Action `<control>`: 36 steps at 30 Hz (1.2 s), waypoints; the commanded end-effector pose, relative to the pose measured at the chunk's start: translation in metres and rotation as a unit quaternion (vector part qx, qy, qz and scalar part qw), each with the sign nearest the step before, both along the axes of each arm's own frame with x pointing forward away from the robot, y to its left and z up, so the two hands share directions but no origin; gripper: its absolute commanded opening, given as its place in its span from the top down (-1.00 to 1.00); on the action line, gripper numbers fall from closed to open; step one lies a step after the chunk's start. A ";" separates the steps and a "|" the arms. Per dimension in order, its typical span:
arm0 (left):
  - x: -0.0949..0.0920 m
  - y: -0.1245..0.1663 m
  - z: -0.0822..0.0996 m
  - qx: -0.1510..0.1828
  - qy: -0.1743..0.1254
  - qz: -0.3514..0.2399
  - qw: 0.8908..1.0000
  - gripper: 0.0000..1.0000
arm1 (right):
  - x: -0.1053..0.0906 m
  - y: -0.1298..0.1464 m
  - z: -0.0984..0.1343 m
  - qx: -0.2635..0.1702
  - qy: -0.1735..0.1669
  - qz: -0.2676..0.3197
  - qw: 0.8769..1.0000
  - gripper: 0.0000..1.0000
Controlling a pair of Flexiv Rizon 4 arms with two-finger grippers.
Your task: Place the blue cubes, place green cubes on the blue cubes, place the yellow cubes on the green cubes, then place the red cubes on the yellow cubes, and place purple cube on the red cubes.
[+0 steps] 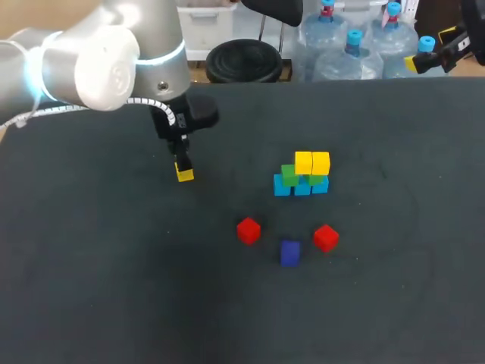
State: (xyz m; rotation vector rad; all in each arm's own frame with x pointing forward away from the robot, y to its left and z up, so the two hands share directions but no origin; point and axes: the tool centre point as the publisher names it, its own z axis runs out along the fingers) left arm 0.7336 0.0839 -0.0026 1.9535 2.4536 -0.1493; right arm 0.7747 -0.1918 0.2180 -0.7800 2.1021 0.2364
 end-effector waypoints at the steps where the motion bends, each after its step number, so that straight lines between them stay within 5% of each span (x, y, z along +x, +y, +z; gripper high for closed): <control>1: -0.002 -0.011 0.019 0.009 0.007 -0.027 1.000 1.00 | -0.003 0.002 0.000 -0.011 -0.010 -0.019 1.000 -1.00; 8: -0.016 -0.059 0.066 -0.005 0.033 -0.126 0.992 1.00 | -0.003 0.002 0.000 -0.011 -0.010 -0.019 1.000 -1.00; 16: -0.021 -0.115 0.120 -0.024 0.008 -0.137 0.990 1.00 | -0.003 0.002 0.000 -0.011 -0.010 -0.019 1.000 -1.00; 23: -0.035 -0.145 0.117 -0.016 0.025 -0.100 0.994 1.00 | -0.003 0.002 0.000 -0.011 -0.010 -0.019 1.000 -1.00; 36: -0.060 -0.171 0.110 -0.012 -0.006 -0.048 0.999 1.00 | -0.003 0.002 0.000 -0.011 -0.010 -0.019 1.000 -1.00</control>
